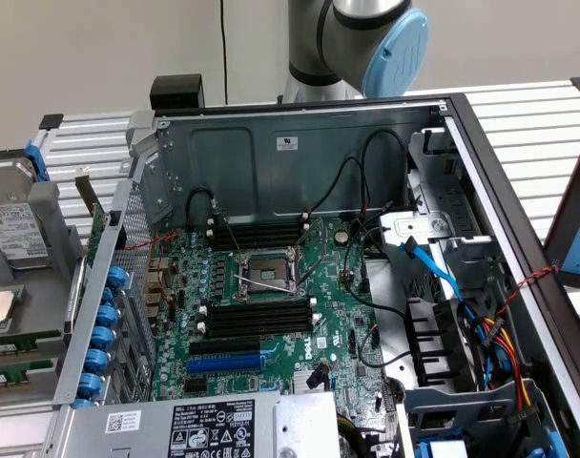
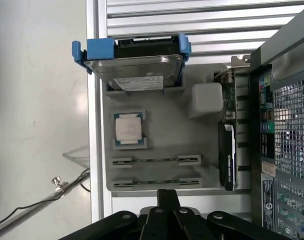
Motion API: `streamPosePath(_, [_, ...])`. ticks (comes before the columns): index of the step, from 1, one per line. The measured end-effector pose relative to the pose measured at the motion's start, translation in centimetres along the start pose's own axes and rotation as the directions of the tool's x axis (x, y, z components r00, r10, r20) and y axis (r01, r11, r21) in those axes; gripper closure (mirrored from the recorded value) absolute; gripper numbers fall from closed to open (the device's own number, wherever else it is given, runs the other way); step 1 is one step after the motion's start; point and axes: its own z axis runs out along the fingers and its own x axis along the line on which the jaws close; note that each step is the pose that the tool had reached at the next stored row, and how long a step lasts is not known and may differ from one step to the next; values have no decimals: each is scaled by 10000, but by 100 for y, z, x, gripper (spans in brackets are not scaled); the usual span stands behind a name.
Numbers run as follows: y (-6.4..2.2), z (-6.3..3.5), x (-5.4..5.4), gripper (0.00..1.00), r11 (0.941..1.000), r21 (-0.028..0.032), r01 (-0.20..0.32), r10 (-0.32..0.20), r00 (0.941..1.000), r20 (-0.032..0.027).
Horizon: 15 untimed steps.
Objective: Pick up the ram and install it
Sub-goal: 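Reach for the ram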
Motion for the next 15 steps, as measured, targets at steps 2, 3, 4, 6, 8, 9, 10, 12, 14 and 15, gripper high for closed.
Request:
streamPosePath(2, [1, -1, 1, 89, 9993, 19, 369, -369, 9993, -19])
streamPosePath(3, [0, -1, 0, 89, 9985, 27, 553, -553, 9985, -27])
streamPosePath(4, [0, -1, 1, 89, 9973, 35, 732, -732, 9973, -37])
streamPosePath(6, [0, -1, 0, 89, 9940, 51, 1095, -1095, 9940, -55])
streamPosePath(8, [1, -1, 0, 89, 9894, 66, 1451, -1450, 9894, -74])
streamPosePath(9, [1, -1, 0, 89, 9865, 74, 1634, -1633, 9865, -84])
streamPosePath(10, [0, -2, 0, 89, 9834, 81, 1811, -1810, 9834, -94])
streamPosePath(12, [0, -2, 0, 89, 9760, 95, 2174, -2173, 9760, -114])
streamPosePath(14, [0, -2, 0, 89, 9677, 107, 2517, -2516, 9677, -134])
streamPosePath(15, [0, -1, 0, 89, 9631, 113, 2691, -2689, 9631, -143])
